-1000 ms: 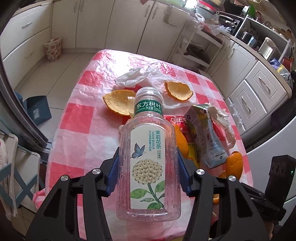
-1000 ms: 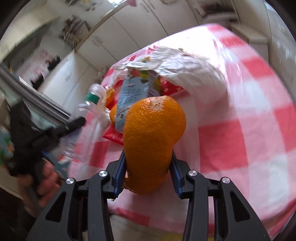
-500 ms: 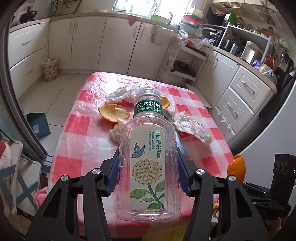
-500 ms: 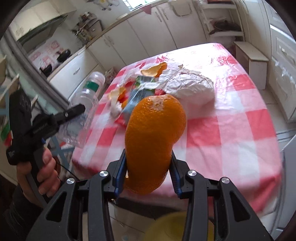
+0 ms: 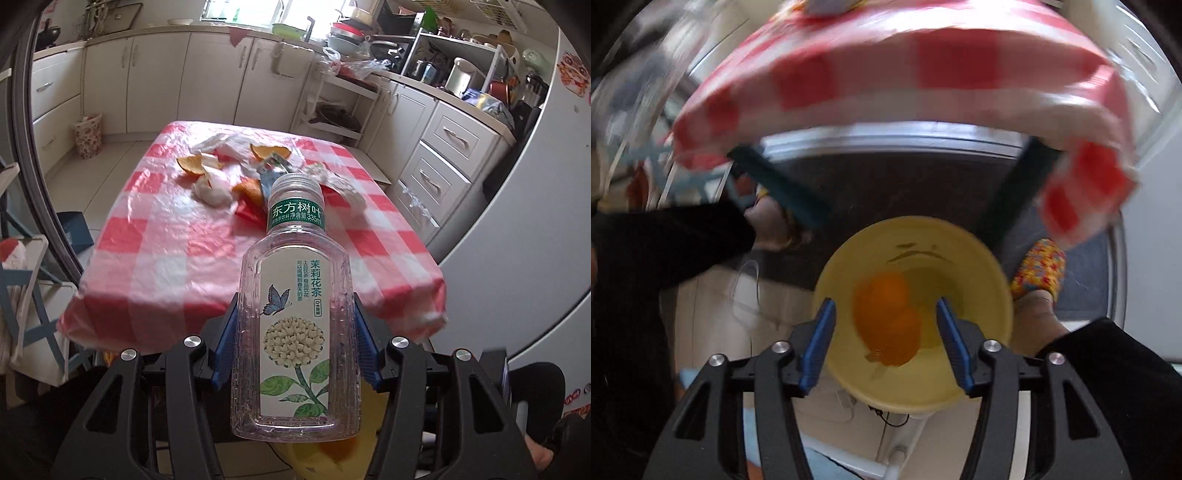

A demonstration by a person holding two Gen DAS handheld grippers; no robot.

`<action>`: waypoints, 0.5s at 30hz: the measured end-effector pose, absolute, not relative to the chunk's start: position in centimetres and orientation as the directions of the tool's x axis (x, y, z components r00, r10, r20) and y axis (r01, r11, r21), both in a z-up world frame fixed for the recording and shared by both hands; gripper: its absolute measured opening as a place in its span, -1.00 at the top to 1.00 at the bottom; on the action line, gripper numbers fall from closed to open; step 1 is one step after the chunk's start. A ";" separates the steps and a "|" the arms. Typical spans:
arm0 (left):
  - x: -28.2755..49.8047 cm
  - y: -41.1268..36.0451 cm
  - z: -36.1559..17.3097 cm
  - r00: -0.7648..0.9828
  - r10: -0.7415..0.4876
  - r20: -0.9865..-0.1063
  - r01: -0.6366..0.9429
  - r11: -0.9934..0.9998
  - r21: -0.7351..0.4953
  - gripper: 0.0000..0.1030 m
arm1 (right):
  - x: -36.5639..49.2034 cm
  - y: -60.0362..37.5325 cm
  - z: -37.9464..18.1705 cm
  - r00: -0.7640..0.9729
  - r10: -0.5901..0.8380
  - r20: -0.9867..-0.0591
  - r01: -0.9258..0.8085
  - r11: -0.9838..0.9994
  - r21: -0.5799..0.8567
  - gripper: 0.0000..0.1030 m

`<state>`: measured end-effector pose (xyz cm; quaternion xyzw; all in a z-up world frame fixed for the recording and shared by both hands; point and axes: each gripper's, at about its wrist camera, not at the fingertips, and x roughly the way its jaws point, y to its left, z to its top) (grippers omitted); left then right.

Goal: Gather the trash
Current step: 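Drop the orange into the yellow bucket while the left tool drops the bottle there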

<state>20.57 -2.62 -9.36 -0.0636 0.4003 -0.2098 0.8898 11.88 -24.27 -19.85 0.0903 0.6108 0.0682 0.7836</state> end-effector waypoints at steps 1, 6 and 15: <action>19.7 -2.8 -9.6 0.581 -0.433 -0.689 0.326 0.899 -0.291 -0.01 | 12.0 -25.4 -18.9 0.288 0.227 -0.930 0.049 0.967 0.251 -0.17; 16.0 -4.9 -11.6 0.508 -0.457 -0.730 0.369 0.882 -0.295 -0.01 | 12.4 -29.3 -12.9 0.528 0.217 -0.821 0.145 0.929 0.339 -0.37; 13.2 -10.9 -17.0 0.280 -0.430 -0.858 0.489 0.834 -0.258 -0.05 | 16.0 -31.4 -5.6 0.766 0.152 -0.625 0.097 0.933 0.345 -0.53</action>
